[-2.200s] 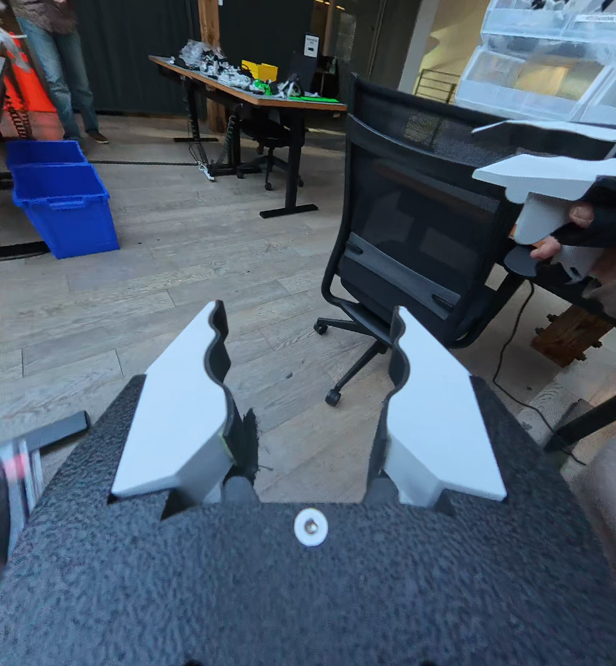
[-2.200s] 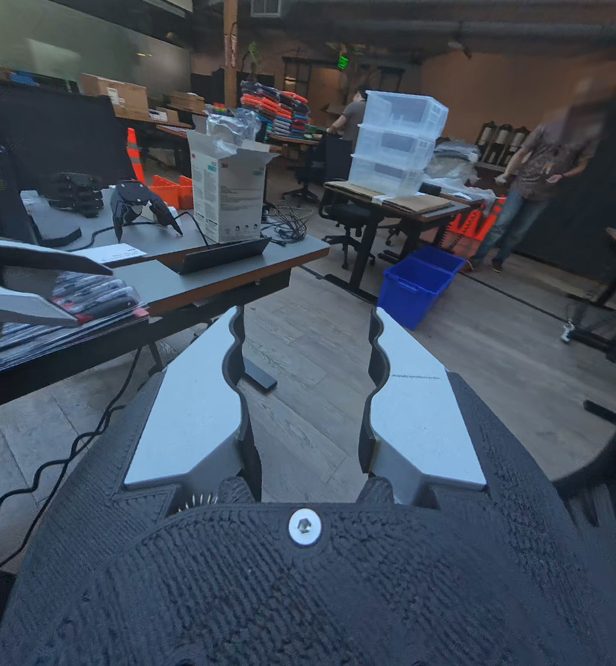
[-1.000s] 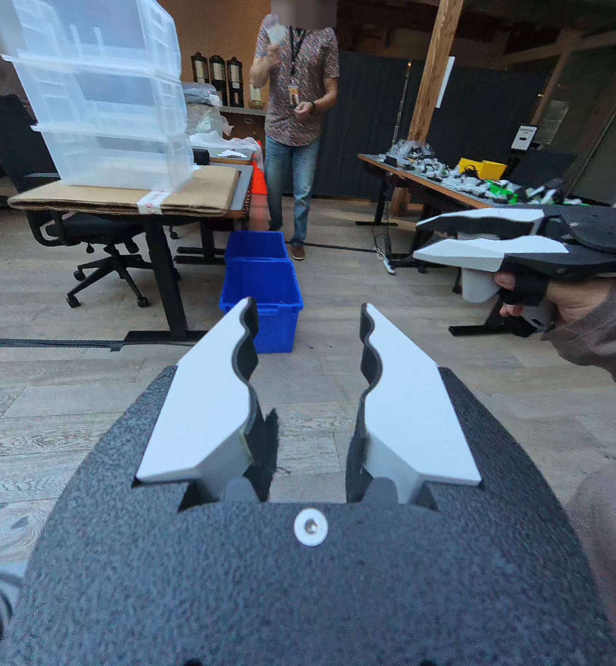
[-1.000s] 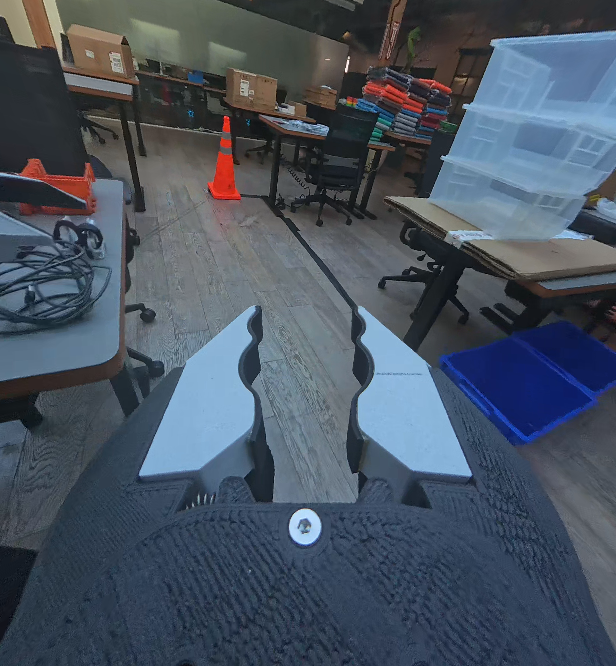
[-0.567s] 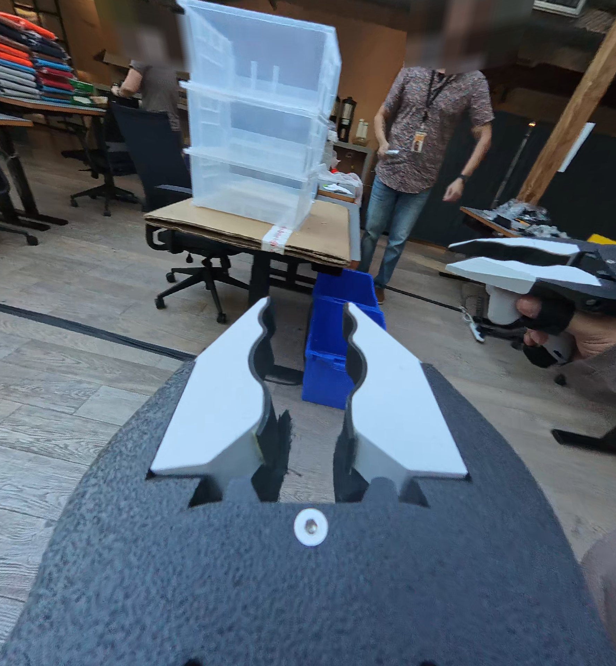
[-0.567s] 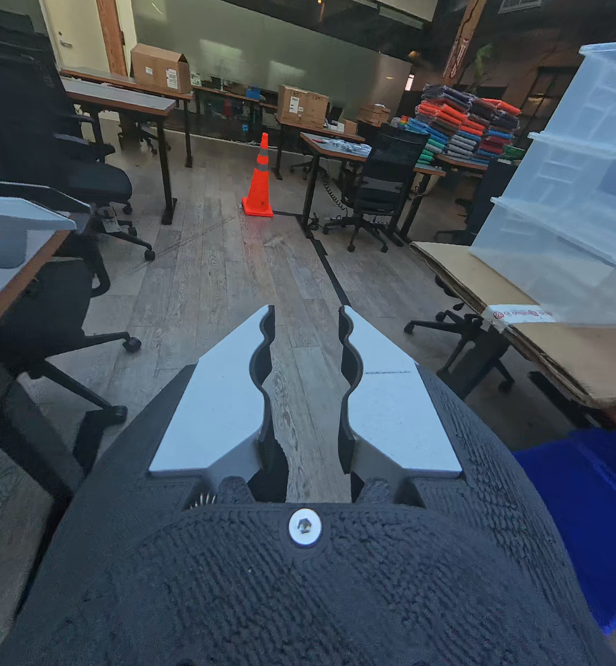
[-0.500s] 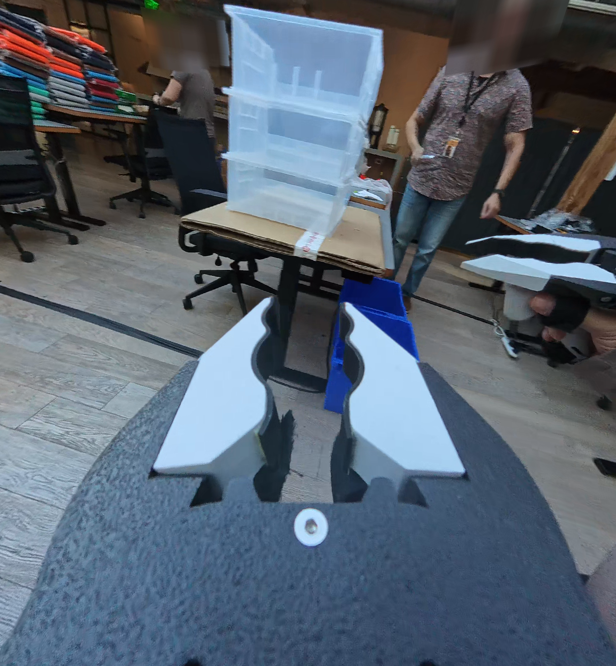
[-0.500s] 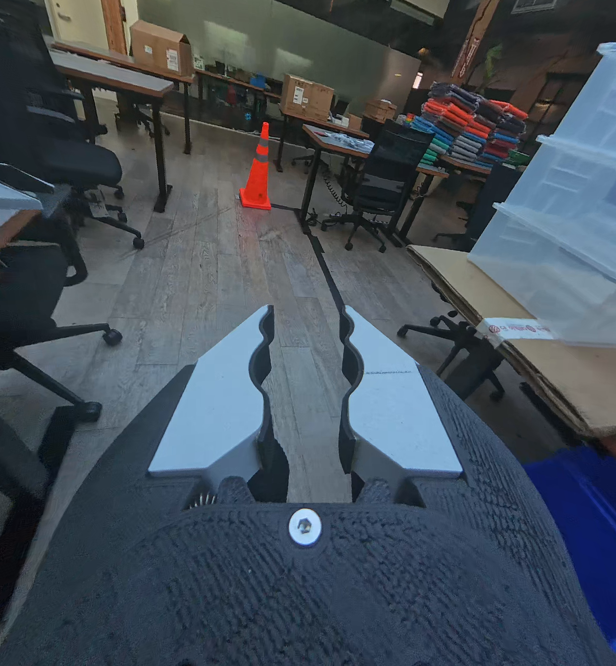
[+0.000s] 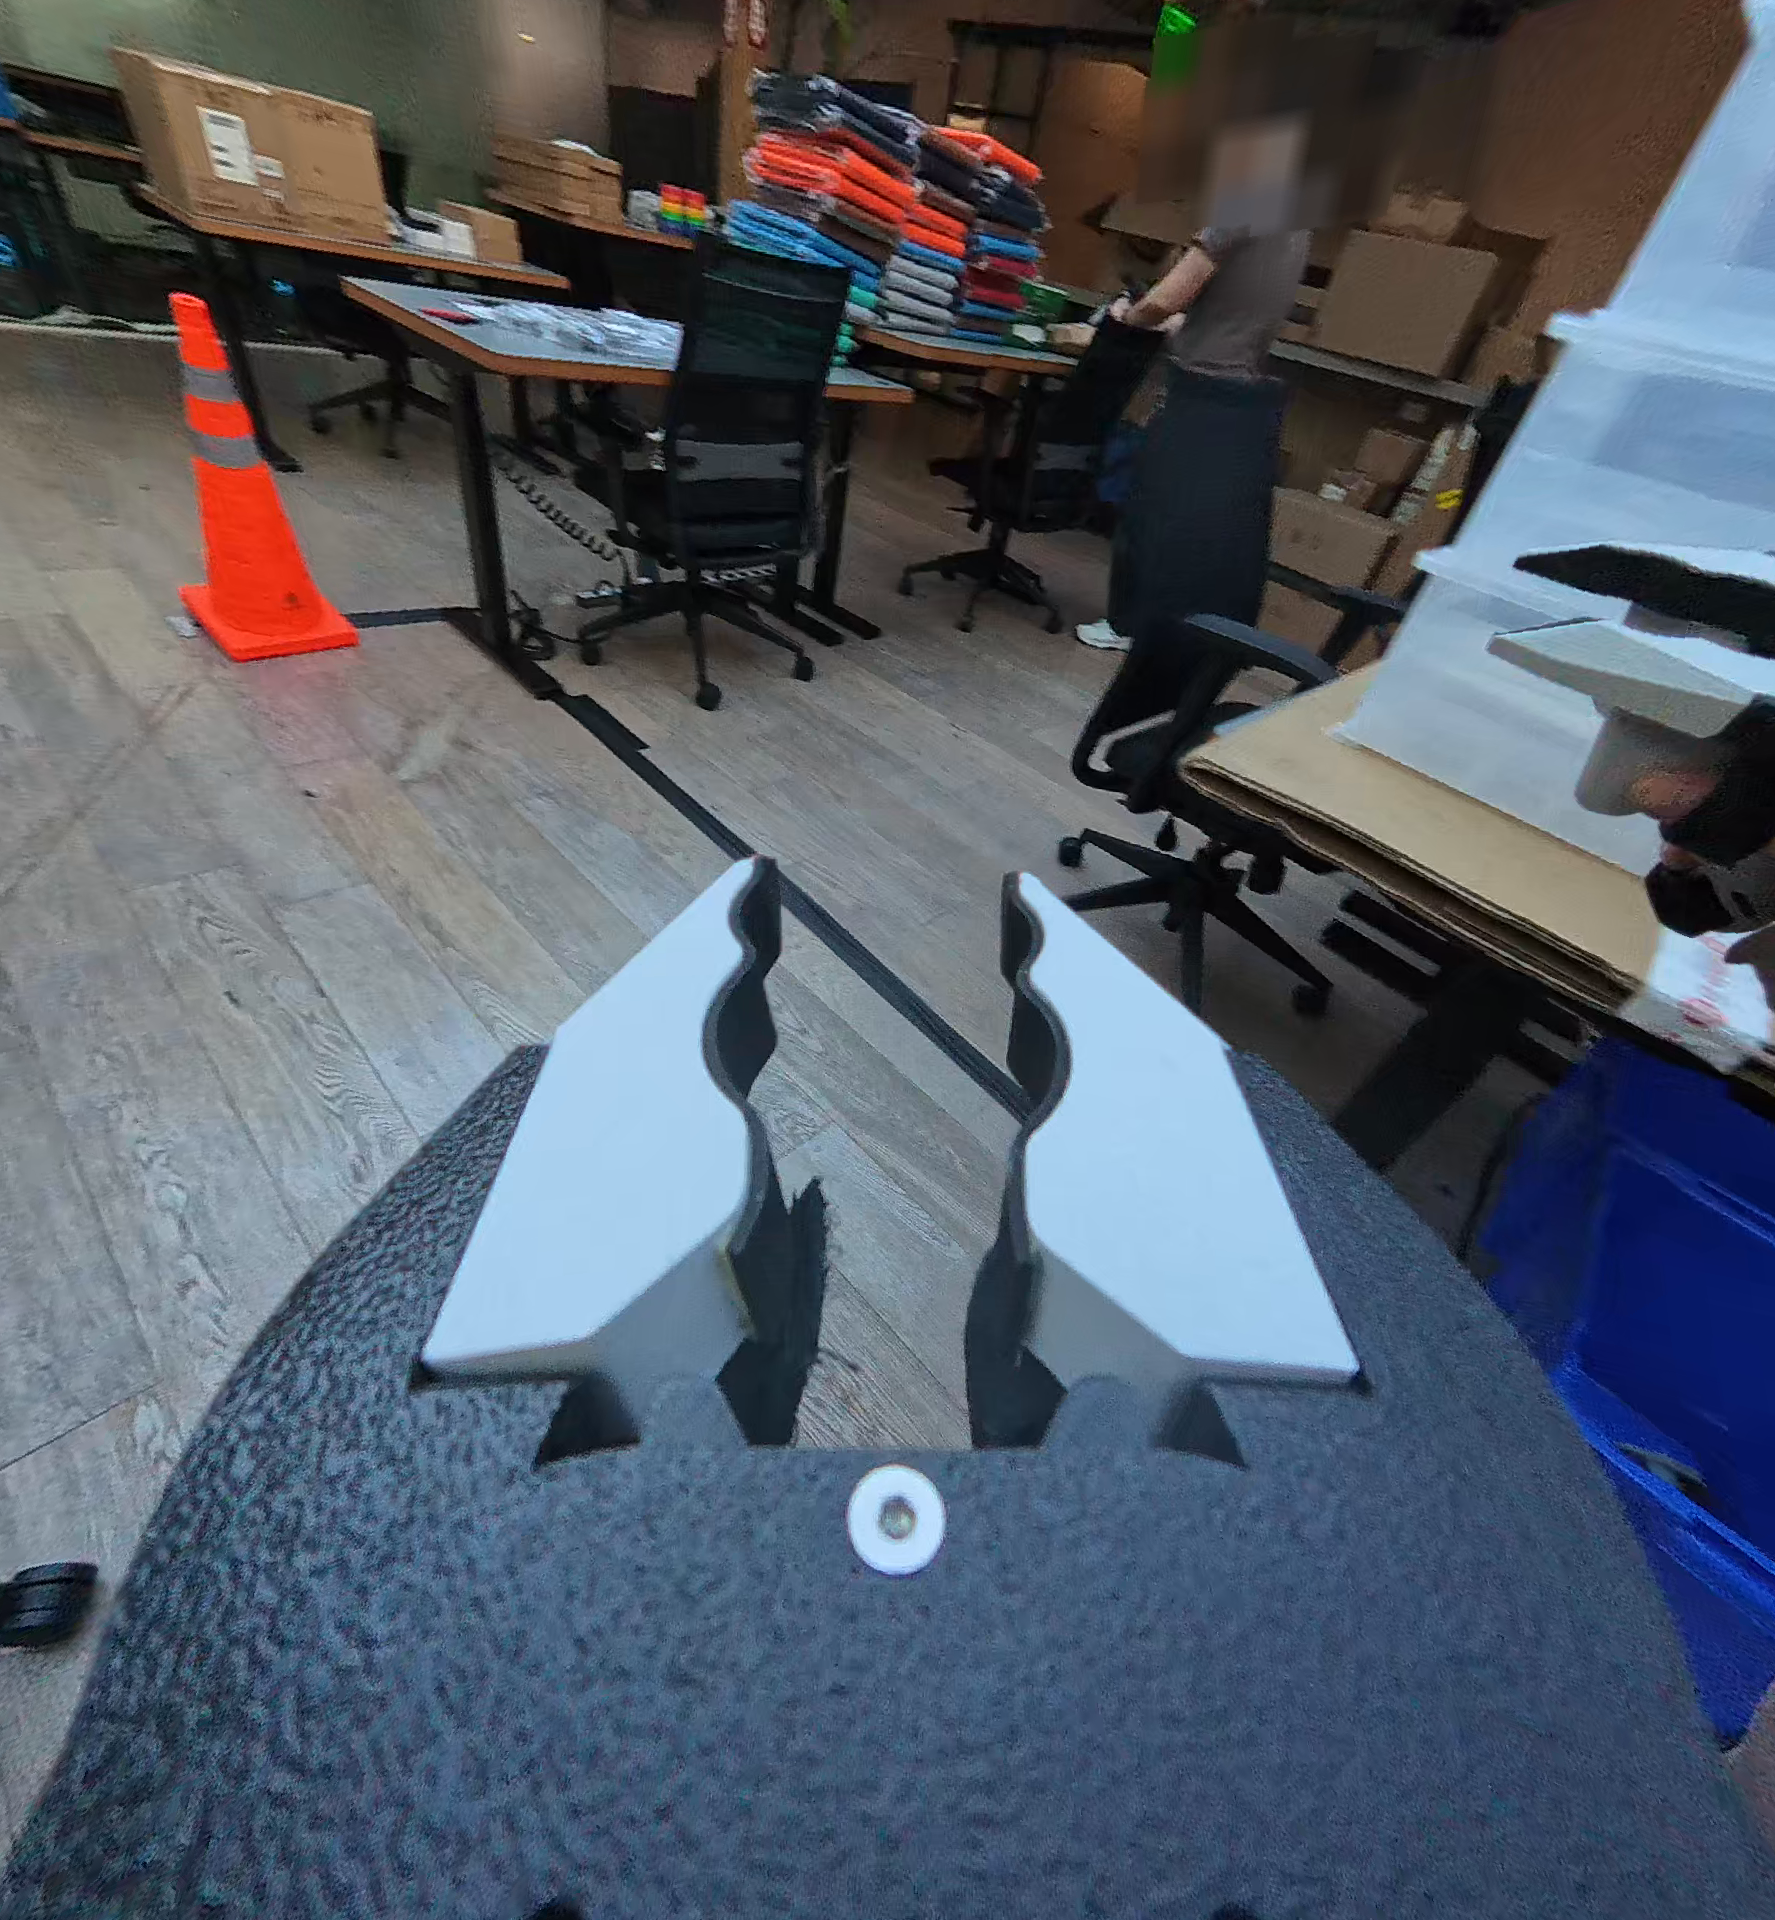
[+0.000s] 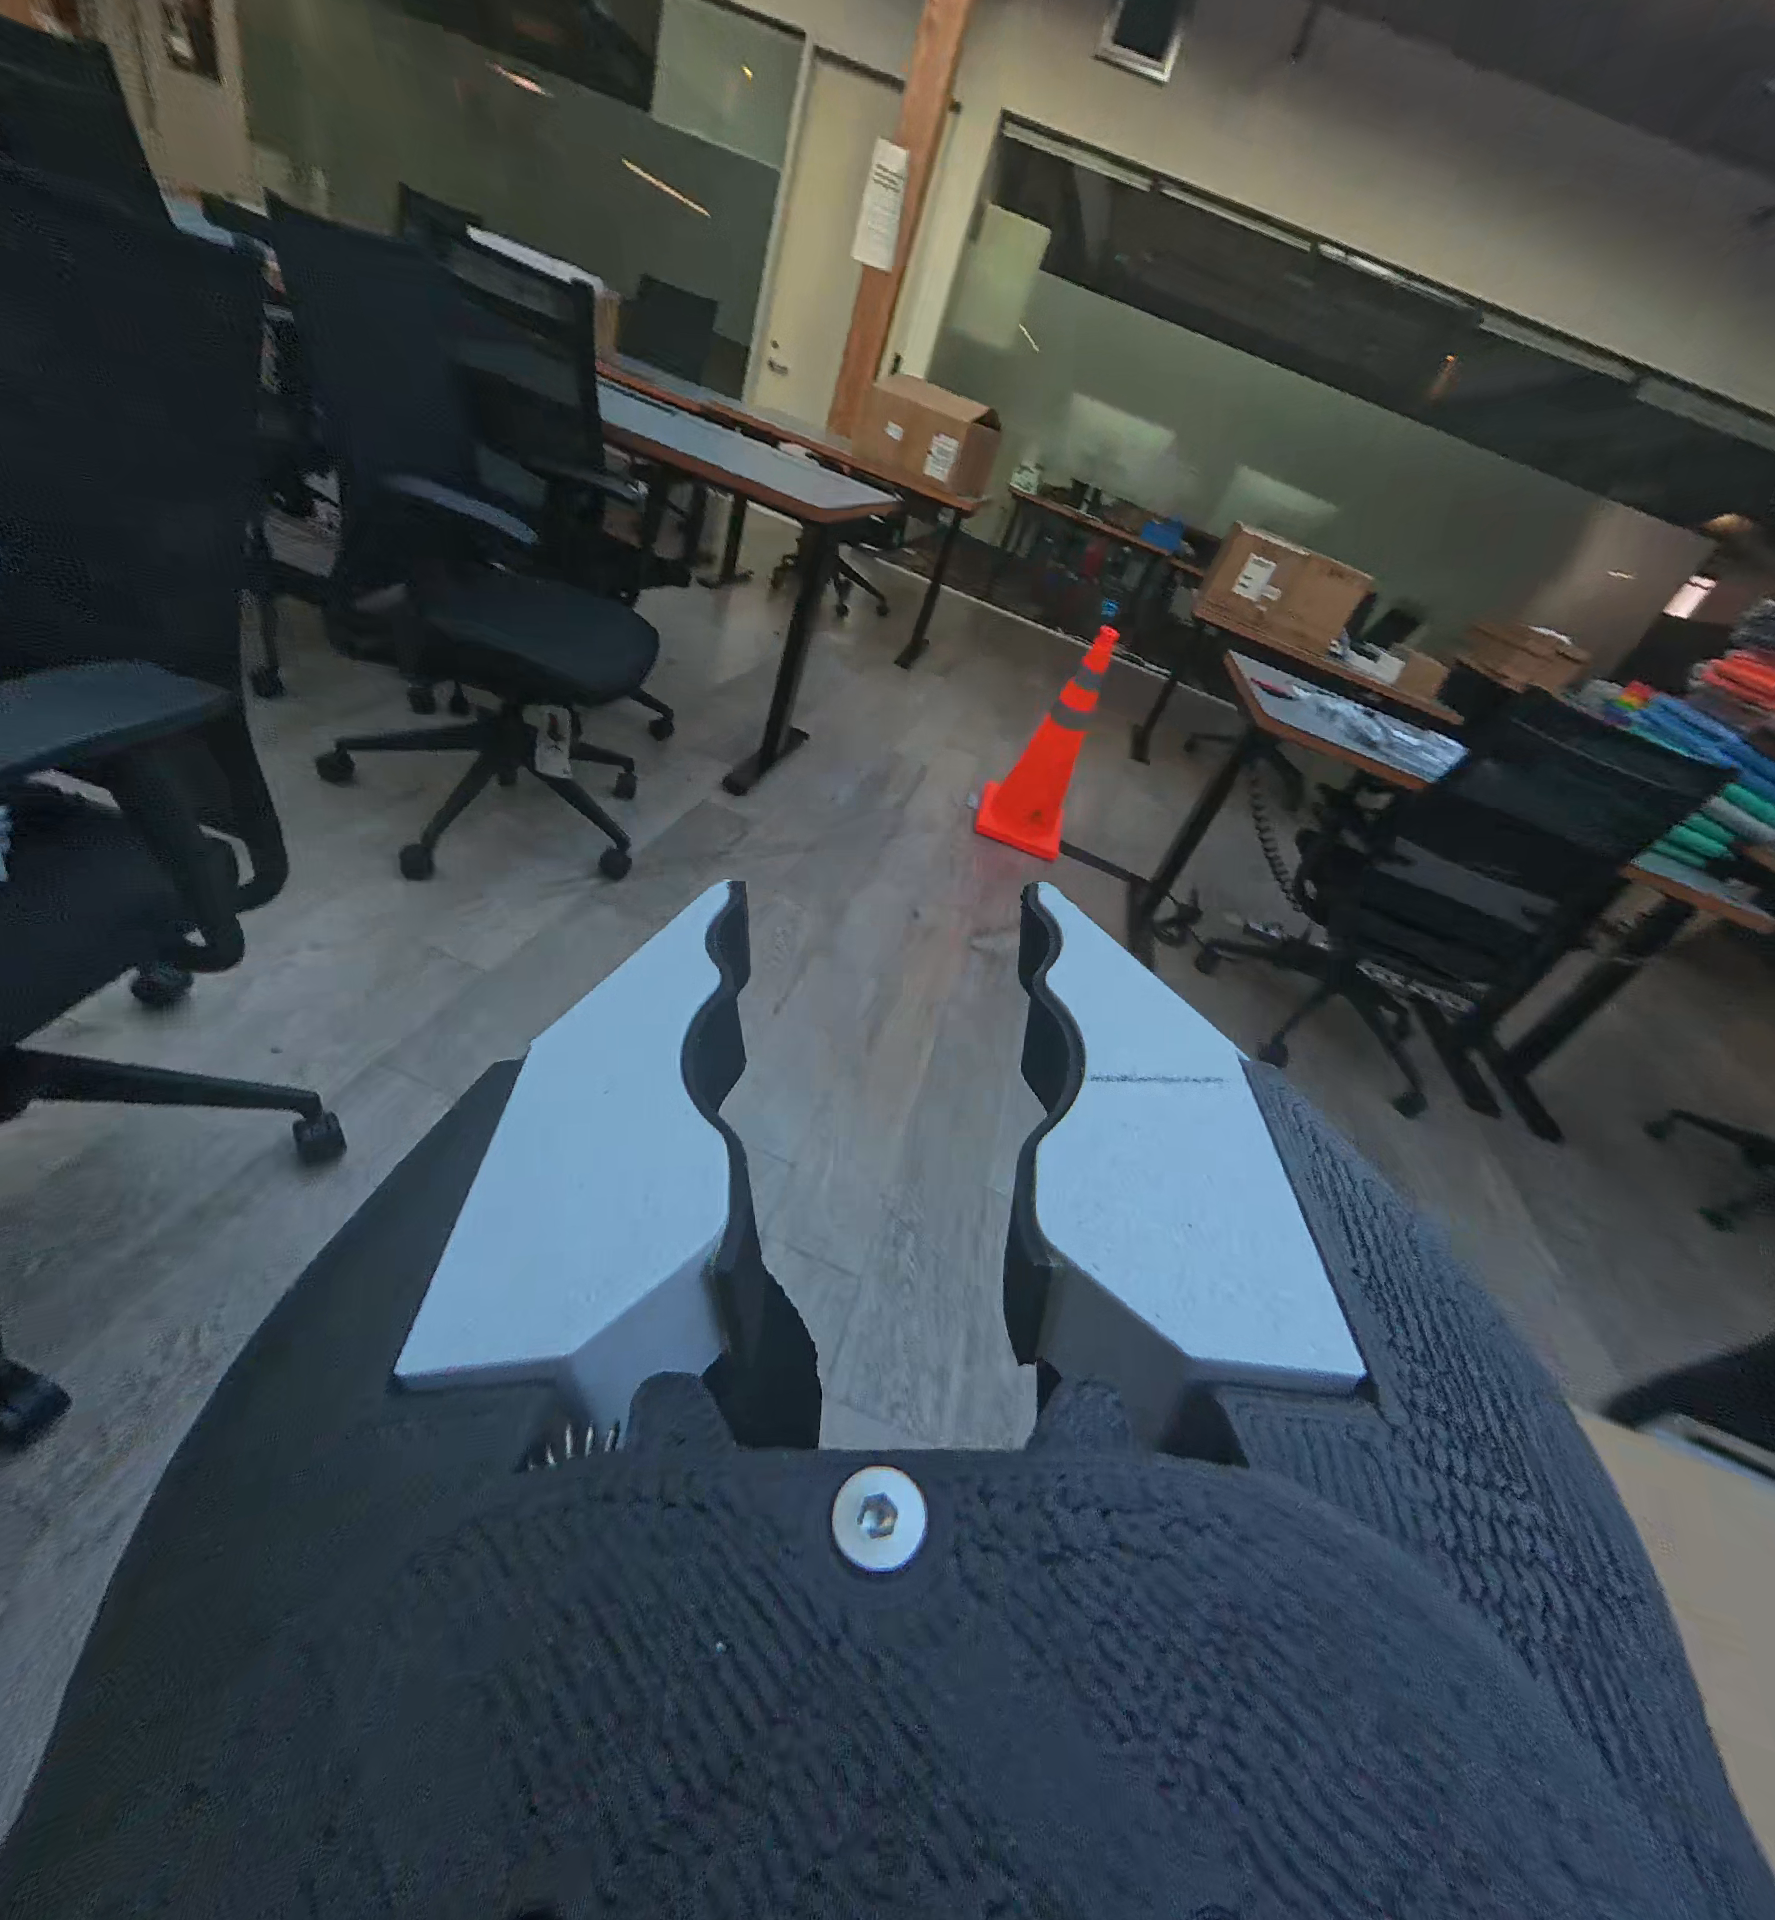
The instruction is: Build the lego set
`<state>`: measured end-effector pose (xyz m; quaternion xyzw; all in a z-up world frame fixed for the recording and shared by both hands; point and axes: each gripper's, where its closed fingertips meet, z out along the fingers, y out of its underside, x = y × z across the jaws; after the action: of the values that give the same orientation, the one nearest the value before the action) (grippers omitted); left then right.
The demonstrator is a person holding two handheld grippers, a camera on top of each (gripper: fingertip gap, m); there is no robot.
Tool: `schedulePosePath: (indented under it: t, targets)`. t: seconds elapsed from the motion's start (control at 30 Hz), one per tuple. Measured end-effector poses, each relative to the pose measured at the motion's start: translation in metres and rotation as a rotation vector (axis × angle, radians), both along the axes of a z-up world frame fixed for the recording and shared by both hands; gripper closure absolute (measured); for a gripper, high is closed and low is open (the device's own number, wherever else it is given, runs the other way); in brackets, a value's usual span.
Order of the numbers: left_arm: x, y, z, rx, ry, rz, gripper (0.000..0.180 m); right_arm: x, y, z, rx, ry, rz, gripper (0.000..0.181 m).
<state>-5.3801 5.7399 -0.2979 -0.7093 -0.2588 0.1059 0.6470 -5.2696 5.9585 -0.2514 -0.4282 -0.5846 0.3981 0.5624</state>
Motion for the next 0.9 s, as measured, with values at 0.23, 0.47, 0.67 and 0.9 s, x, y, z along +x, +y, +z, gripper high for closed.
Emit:
schedulePosePath:
  t: [0.23,0.47,0.67,0.9]
  targets:
    - [-0.177,-0.009,-0.008,-0.07,0.147,0.309,0.145,-0.213,0.072,0.003,-0.156,0.163,0.161,0.13]
    - [-0.385,0.075,0.007,-0.119,0.226,0.334,0.139,-0.412,0.16,0.045,-0.175,0.244,0.204,0.125]
    - [-0.556,0.19,0.051,0.081,0.304,0.263,0.162,-0.542,0.279,0.032,-0.252,0.235,0.101,0.126]
    - [-0.775,0.273,0.034,0.099,0.279,0.352,0.18,-0.766,0.392,-0.022,-0.14,0.129,0.054,0.155]
